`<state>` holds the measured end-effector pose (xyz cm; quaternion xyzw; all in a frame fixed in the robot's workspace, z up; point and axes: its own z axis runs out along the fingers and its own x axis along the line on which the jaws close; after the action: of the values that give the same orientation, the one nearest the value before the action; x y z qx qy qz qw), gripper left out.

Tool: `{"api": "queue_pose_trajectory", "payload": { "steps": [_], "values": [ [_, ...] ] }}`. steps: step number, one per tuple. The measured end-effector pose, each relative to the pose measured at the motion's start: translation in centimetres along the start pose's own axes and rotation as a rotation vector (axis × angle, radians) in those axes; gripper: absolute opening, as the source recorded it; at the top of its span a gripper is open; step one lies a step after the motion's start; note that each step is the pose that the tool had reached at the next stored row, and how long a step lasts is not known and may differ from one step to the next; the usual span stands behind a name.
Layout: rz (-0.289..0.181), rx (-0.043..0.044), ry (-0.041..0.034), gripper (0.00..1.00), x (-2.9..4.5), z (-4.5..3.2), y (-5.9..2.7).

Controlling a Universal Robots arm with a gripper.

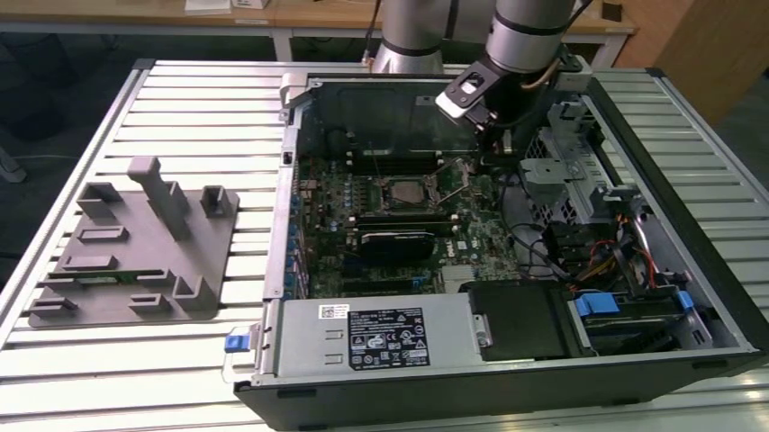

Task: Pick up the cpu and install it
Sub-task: 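Close the cpu cover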

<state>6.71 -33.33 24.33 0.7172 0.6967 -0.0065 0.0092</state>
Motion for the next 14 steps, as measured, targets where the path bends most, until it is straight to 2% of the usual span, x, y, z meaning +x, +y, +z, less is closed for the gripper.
{"api": "queue_pose_trajectory", "payload": {
  "steps": [4,10,14],
  "values": [
    [0.000,0.0025,-0.0001,0.11,0.01,0.50,0.00],
    [0.000,0.0025,-0.0001,0.11,0.01,0.53,-0.01],
    [0.000,0.0026,-0.0001,0.11,0.00,0.53,-0.49]
  ]
}}
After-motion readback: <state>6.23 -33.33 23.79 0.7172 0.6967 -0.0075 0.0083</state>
